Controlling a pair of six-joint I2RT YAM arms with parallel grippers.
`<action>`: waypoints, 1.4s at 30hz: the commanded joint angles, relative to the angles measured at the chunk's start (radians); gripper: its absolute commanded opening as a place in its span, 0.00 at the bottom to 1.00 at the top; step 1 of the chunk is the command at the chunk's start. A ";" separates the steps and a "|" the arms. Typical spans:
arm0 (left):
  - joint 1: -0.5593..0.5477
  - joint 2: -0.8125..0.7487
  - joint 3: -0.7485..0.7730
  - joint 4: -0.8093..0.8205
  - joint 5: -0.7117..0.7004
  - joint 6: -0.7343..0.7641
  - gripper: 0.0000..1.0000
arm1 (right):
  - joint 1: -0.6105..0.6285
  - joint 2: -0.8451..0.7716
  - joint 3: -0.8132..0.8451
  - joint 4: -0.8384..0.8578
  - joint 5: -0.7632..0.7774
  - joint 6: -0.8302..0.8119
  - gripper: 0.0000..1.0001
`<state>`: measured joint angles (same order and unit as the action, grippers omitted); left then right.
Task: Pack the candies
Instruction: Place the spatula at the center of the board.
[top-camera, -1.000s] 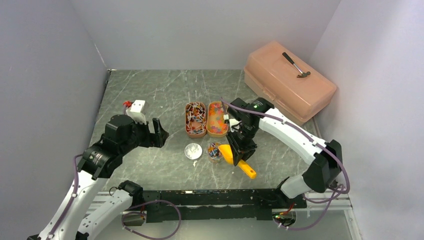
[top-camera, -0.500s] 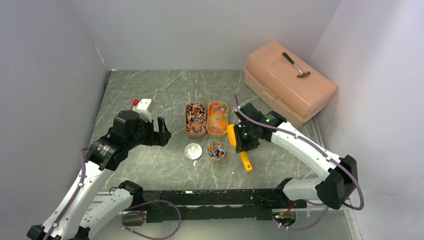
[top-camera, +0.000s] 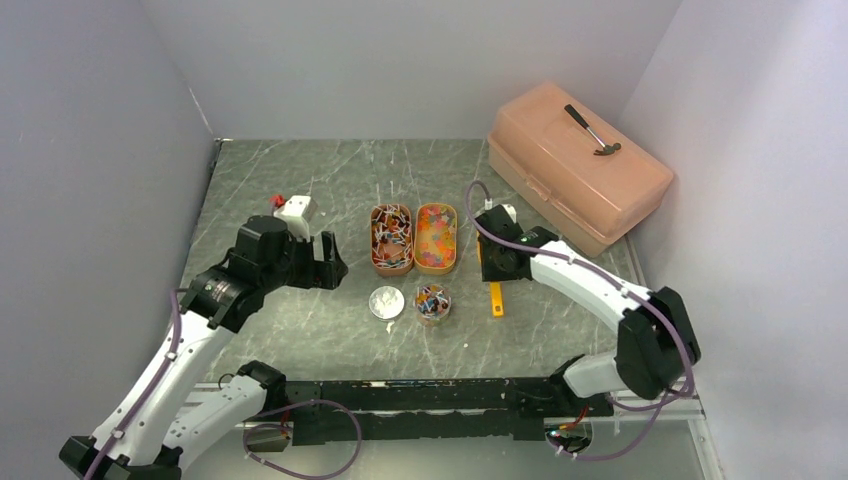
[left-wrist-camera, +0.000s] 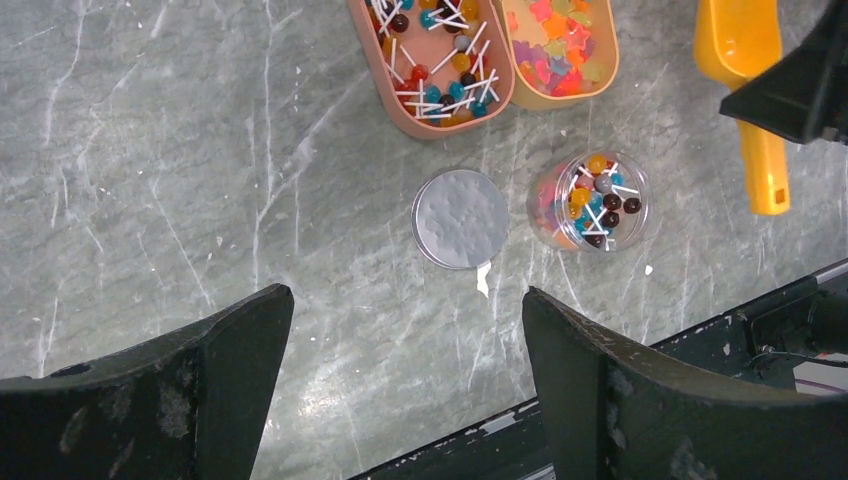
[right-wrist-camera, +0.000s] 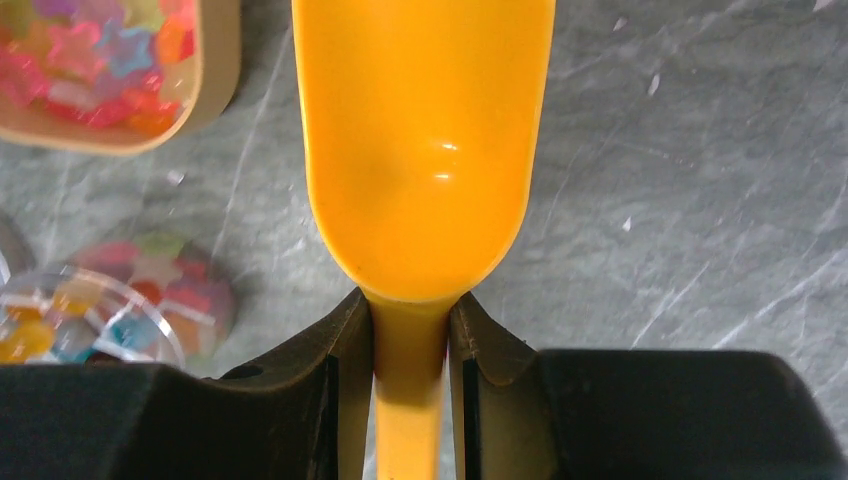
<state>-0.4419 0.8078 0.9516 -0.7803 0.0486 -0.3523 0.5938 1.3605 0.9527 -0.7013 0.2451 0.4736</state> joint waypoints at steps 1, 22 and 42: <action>0.002 0.016 -0.007 0.052 0.026 0.012 0.91 | -0.054 0.071 -0.018 0.174 0.035 -0.036 0.00; -0.016 0.243 0.077 0.093 0.215 -0.091 0.88 | -0.187 0.269 -0.030 0.301 -0.121 -0.022 0.09; -0.156 0.499 0.147 0.192 0.156 -0.184 0.81 | -0.159 -0.030 -0.029 0.180 -0.181 0.007 0.61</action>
<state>-0.5781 1.3003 1.0565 -0.6304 0.2222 -0.5144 0.4133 1.4590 0.9150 -0.4915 0.1165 0.4759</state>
